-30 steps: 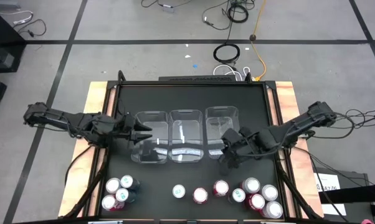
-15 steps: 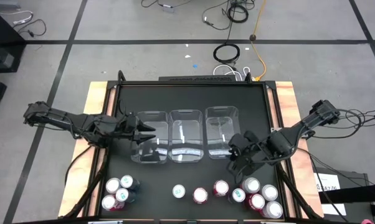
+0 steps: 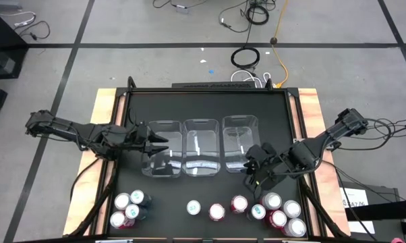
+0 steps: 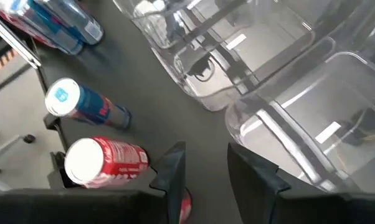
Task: Sort soda cans
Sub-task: Put the blue soda can into the middle transparent bin
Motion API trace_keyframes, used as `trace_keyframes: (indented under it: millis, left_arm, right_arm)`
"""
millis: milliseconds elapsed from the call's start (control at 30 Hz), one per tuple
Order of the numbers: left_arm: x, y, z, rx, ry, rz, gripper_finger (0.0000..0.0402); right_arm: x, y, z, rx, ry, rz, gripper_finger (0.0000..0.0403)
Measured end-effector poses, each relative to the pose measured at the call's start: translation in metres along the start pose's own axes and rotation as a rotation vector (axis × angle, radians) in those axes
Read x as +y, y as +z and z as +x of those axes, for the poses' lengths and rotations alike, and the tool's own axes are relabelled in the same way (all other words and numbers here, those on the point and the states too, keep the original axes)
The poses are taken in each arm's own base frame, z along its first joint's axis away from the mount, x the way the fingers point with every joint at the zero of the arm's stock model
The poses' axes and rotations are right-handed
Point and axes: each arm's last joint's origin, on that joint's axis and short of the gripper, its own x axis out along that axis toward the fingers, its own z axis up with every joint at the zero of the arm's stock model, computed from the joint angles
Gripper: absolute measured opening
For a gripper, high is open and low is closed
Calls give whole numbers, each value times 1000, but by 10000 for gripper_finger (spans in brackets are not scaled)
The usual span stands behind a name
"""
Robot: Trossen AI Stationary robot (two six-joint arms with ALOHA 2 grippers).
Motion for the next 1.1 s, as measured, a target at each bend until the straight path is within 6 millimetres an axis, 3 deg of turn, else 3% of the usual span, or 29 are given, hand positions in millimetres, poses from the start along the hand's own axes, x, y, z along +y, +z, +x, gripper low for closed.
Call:
trace_keyframes:
  millis: [533, 1100]
  left_arm:
    - [0, 0, 0, 1, 1, 0, 144]
    - [0, 0, 0, -1, 8, 0, 144]
  right_arm:
    - [4, 18, 6, -76, 75, 92, 112]
    - [15, 19, 41, -71, 33, 104, 112]
